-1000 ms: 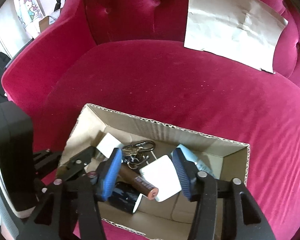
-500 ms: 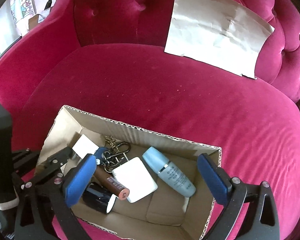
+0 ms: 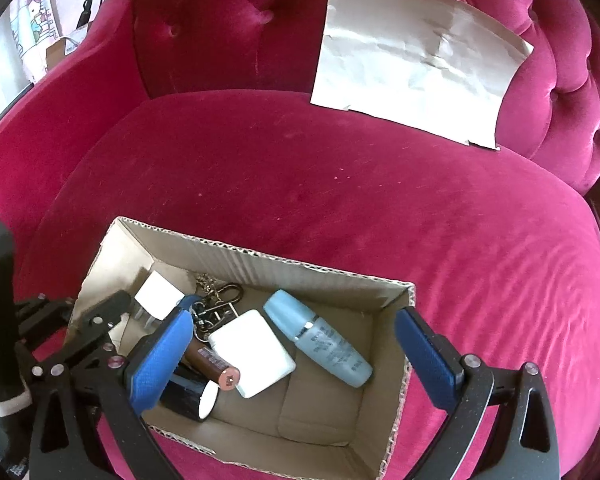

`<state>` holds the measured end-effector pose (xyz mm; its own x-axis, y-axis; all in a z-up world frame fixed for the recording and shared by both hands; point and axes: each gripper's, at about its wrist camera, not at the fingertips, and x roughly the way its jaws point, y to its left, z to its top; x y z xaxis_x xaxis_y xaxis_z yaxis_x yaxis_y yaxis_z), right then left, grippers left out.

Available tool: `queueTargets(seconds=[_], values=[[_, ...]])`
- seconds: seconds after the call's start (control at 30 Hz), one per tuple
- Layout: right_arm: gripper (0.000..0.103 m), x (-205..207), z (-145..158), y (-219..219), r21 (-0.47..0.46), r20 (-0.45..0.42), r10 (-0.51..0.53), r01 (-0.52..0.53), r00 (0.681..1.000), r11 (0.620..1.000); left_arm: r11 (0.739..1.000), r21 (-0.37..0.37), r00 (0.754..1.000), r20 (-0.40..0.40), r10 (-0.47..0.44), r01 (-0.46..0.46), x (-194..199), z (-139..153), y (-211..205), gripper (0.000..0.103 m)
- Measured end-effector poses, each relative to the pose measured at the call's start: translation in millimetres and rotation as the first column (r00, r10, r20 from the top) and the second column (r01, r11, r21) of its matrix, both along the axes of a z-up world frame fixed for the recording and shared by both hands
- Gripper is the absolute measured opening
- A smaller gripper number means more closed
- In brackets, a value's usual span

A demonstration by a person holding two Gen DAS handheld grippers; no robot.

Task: Organize rigid objects
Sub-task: 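Open the left tool to release the box onto the seat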

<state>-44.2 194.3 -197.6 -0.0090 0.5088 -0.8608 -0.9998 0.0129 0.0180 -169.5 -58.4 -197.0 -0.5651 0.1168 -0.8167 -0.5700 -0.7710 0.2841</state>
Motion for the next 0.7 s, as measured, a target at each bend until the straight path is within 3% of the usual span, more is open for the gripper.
queueTargets(seconds=[0.03,0.1,0.23,0.3,0.7], values=[[0.103,2.2,0.7,-0.9,0.002,-0.001,-0.002,0.002,1.0,1.0,1.0,0.002,1.0,-0.012,0.014,-0.014,0.5,3.0,-0.4,0.056],[0.103,5.6,3.3,-3.1,0.006,0.002,-0.014,0.014,1.0,1.0,1.0,0.001,1.0,-0.018,0.025,-0.025,1.5,6.3,-1.8,0.086],[0.103,10.2,10.9,-10.2,0.021,0.006,-0.023,0.023,1.0,1.0,1.0,0.014,1.0,-0.019,0.01,-0.01,9.3,15.1,-1.2,0.091],[0.103,13.0,14.8,-14.7,0.027,0.006,-0.03,0.03,1.0,0.999,1.0,0.013,1.0,-0.021,0.004,-0.003,13.3,17.9,0.3,0.103],[0.103,25.1,40.7,-42.9,0.017,-0.006,-0.082,0.082,0.997,0.996,0.998,0.04,0.999,0.009,-0.052,0.052,61.0,47.2,-4.4,0.103]])
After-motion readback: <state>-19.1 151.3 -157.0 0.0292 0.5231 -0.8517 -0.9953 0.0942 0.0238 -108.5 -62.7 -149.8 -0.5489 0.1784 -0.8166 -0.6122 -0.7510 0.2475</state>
